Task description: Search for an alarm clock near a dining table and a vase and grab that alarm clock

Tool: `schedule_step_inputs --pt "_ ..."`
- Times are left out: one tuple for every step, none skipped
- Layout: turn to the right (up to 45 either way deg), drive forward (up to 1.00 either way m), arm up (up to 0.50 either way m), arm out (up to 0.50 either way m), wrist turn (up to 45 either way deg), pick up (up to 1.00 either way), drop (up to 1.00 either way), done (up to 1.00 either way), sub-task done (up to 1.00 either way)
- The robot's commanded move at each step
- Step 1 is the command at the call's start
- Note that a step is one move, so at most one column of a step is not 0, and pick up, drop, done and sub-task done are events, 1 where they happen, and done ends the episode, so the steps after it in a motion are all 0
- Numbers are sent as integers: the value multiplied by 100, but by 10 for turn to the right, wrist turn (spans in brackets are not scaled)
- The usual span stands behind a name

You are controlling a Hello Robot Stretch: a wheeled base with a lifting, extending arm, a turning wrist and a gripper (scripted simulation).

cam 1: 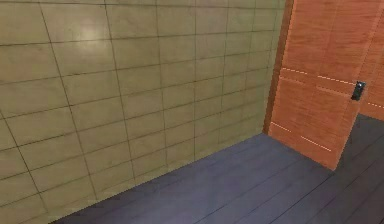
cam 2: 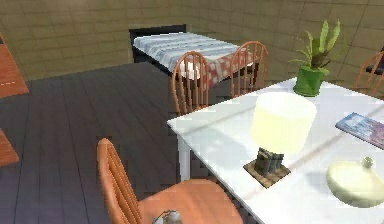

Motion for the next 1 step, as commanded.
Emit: schedule_step_inputs --pt "0 0 10 0 0 0 0 0 0"
